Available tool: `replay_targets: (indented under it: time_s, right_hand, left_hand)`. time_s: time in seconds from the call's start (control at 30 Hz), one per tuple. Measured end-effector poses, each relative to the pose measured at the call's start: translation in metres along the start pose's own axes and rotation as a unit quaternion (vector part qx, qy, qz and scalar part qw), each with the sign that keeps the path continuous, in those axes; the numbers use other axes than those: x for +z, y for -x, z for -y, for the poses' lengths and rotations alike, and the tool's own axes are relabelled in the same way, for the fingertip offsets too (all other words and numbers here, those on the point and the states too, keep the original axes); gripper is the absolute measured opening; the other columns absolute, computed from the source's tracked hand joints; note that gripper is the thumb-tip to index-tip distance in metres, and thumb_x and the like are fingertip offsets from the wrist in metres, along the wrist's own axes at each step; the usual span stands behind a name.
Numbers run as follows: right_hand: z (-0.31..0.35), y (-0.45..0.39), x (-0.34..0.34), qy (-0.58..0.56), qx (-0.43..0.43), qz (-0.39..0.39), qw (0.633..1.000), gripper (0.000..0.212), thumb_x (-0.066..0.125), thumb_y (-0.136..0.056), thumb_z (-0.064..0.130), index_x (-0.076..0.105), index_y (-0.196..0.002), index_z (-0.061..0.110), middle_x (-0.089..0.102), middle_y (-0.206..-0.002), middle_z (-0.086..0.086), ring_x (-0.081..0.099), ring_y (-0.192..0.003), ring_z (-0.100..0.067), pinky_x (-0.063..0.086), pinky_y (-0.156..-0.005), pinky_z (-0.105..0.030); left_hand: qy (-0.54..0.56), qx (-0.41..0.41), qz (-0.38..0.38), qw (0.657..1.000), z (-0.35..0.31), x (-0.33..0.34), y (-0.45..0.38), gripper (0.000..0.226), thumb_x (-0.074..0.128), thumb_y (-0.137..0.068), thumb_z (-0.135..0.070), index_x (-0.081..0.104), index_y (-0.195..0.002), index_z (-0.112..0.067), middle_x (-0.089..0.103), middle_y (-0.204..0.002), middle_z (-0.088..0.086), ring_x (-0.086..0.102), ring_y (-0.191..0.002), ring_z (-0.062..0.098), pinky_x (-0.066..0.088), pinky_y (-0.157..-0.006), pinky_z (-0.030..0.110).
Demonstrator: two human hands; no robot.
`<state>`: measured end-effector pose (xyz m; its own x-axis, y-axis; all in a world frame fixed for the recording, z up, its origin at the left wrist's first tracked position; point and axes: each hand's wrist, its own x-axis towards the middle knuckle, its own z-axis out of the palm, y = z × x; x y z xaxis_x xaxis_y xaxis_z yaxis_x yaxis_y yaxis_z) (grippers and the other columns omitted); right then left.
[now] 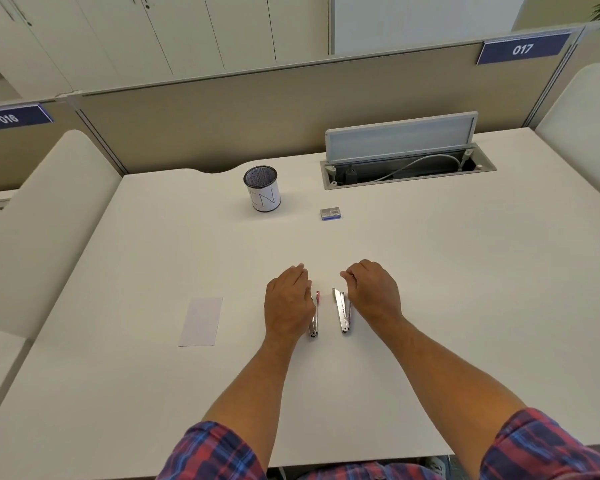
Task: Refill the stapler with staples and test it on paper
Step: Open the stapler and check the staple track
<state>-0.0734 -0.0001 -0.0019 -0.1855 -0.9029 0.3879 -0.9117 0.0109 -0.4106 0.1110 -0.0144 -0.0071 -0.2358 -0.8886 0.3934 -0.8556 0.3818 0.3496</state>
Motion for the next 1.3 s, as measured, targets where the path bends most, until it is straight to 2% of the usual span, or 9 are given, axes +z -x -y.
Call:
replay_targets:
  time_s: [0.17, 0.33, 0.57, 0.73, 0.87, 0.93, 1.03, 1.13, 1.3]
  right_hand:
    - [-0.002, 0.002, 0.002, -0.002, -0.021, 0.001, 1.0, 0.021, 0.08, -0.084, 0.012, 0.066, -0.068, 0.01, 0.06, -0.066, -0.004, 0.056, -0.059, -0.028, 0.046, -0.048, -0.032]
    - [0.008, 0.0, 0.009, -0.018, -0.034, 0.001, 0.999, 0.013, 0.076, -0.085, 0.007, 0.07, -0.074, 0.01, 0.062, -0.069, -0.004, 0.058, -0.062, -0.03, 0.048, -0.048, -0.035]
    - [0.035, -0.004, 0.018, -0.036, -0.067, 0.005, 0.997, 0.007, 0.077, -0.081, 0.004, 0.074, -0.082, 0.011, 0.067, -0.075, -0.004, 0.062, -0.067, -0.03, 0.05, -0.052, -0.034]
    - [0.038, -0.002, 0.016, -0.044, -0.073, 0.036, 0.996, 0.016, 0.079, -0.076, 0.005, 0.075, -0.089, 0.012, 0.071, -0.083, -0.003, 0.066, -0.074, -0.028, 0.052, -0.059, -0.033]
    - [0.027, -0.002, 0.008, -0.051, -0.036, 0.08, 0.995, 0.014, 0.075, -0.082, 0.012, 0.073, -0.097, 0.012, 0.069, -0.091, -0.003, 0.066, -0.083, -0.027, 0.051, -0.065, -0.033]
    - [0.018, 0.001, 0.002, -0.05, -0.008, 0.085, 0.995, 0.012, 0.074, -0.086, 0.021, 0.071, -0.096, 0.014, 0.066, -0.091, 0.0, 0.064, -0.081, -0.024, 0.049, -0.065, -0.032]
    - [0.006, 0.005, -0.003, -0.04, 0.053, 0.106, 0.992, 0.022, 0.07, -0.089, 0.04, 0.066, -0.089, 0.018, 0.061, -0.088, 0.005, 0.062, -0.072, -0.02, 0.049, -0.065, -0.032]
    - [0.0, 0.008, -0.008, -0.025, 0.117, 0.15, 0.981, 0.034, 0.063, -0.088, 0.054, 0.059, -0.08, 0.022, 0.059, -0.083, 0.01, 0.059, -0.072, -0.017, 0.046, -0.065, -0.032]
    - [0.002, 0.01, -0.015, -0.026, 0.177, 0.182, 0.967, 0.04, 0.058, -0.09, 0.057, 0.059, -0.077, 0.02, 0.061, -0.076, 0.009, 0.06, -0.071, -0.017, 0.045, -0.063, -0.032]
  left_hand:
    - [0.002, 0.002, -0.009, 1.0, 0.0, 0.002, 0.003, 0.035, 0.047, -0.091, -0.022, 0.075, -0.109, -0.009, 0.073, -0.118, 0.005, 0.068, -0.111, 0.024, 0.051, -0.093, 0.038]
    - [-0.014, -0.009, -0.033, 0.999, 0.013, -0.003, 0.003, 0.021, 0.069, -0.081, -0.013, 0.074, -0.101, -0.012, 0.073, -0.11, 0.002, 0.067, -0.101, 0.025, 0.048, -0.088, 0.037]
    - [-0.041, -0.045, -0.055, 0.997, 0.036, -0.022, 0.008, 0.021, 0.074, -0.078, -0.015, 0.073, -0.099, -0.014, 0.072, -0.105, 0.001, 0.065, -0.098, 0.026, 0.049, -0.085, 0.038]
    - [-0.056, -0.05, -0.058, 0.995, 0.042, -0.029, 0.017, 0.017, 0.071, -0.079, -0.02, 0.071, -0.096, -0.019, 0.068, -0.103, -0.002, 0.063, -0.095, 0.026, 0.046, -0.081, 0.038]
    - [-0.034, -0.025, -0.067, 0.997, 0.026, -0.031, 0.018, 0.016, 0.068, -0.08, -0.026, 0.07, -0.095, -0.02, 0.067, -0.103, -0.003, 0.061, -0.095, 0.023, 0.043, -0.079, 0.036]
    - [-0.016, -0.001, -0.063, 0.998, 0.01, -0.028, 0.019, 0.016, 0.068, -0.081, -0.027, 0.071, -0.095, -0.02, 0.066, -0.101, -0.003, 0.061, -0.093, 0.023, 0.043, -0.077, 0.035]
    - [0.004, 0.014, -0.054, 0.998, -0.011, -0.02, 0.022, 0.011, 0.068, -0.084, -0.03, 0.069, -0.088, -0.02, 0.063, -0.091, -0.003, 0.057, -0.083, 0.022, 0.042, -0.07, 0.035]
    - [0.007, 0.012, -0.032, 0.999, -0.025, -0.008, 0.026, 0.014, 0.07, -0.084, -0.033, 0.067, -0.082, -0.019, 0.061, -0.083, -0.004, 0.054, -0.076, 0.022, 0.041, -0.066, 0.035]
    - [-0.006, -0.002, 0.032, 0.999, -0.038, 0.005, 0.029, 0.017, 0.072, -0.079, -0.035, 0.07, -0.071, -0.019, 0.059, -0.073, -0.004, 0.054, -0.072, 0.023, 0.045, -0.063, 0.036]
